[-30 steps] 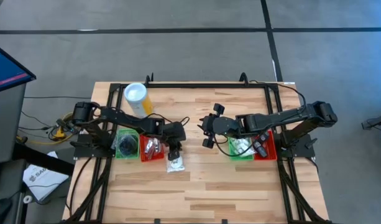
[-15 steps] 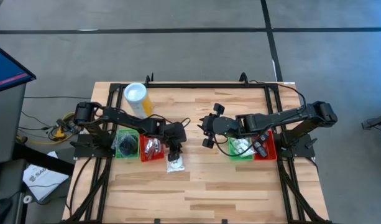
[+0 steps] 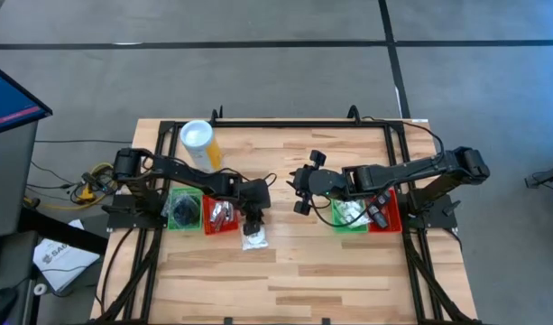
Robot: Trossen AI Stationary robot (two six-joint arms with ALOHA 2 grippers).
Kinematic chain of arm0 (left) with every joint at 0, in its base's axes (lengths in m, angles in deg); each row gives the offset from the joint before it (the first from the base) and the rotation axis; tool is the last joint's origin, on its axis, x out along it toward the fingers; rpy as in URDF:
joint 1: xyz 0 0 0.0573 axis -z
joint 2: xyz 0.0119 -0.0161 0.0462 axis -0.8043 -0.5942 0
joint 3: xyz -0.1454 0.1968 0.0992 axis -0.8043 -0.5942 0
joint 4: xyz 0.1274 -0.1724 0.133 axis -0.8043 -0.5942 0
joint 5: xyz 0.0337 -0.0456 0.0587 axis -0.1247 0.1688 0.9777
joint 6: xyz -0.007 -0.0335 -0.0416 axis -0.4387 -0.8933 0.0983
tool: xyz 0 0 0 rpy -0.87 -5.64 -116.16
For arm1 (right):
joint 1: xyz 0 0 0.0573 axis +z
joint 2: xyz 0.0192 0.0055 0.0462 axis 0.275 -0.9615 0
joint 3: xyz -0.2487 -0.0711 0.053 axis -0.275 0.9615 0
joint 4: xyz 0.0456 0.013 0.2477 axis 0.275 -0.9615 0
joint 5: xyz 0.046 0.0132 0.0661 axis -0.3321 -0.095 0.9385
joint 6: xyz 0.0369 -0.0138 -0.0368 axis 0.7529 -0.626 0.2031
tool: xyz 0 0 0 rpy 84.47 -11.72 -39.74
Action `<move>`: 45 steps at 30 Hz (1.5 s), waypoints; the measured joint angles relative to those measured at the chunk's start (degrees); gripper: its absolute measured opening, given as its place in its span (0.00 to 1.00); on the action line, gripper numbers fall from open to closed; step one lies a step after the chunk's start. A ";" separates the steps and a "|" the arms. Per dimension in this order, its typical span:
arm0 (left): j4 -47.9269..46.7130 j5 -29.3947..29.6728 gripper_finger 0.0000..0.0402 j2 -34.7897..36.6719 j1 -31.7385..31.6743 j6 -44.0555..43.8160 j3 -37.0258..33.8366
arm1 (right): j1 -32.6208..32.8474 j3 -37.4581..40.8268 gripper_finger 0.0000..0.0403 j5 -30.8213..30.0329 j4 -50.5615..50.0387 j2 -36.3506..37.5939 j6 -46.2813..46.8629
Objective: Pick & Place Travel size toiletries
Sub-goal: Put the white cotton pack into the right green bin
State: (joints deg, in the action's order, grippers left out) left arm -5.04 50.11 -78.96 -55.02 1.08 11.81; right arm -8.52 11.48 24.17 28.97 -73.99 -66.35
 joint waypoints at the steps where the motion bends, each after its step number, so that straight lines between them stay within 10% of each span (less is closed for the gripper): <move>1: 0.90 0.00 0.37 -0.82 0.00 0.01 -0.01 | 0.00 0.00 0.26 0.00 0.00 0.00 -0.02; 14: 2.52 -3.93 0.33 -3.31 -0.86 0.28 0.19 | 0.00 0.00 0.26 0.02 -0.07 0.00 0.00; 22: 2.37 -5.60 0.03 -3.58 -0.93 4.50 0.04 | 0.00 0.00 0.26 0.02 -0.07 0.00 0.00; 45: 2.97 -5.82 0.00 -2.86 -1.13 5.41 0.30 | -0.09 0.00 0.26 0.02 -0.08 0.00 -0.02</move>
State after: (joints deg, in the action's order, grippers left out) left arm -2.07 44.30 -81.81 -56.15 6.50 12.11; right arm -8.61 11.48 24.19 28.89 -73.99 -66.38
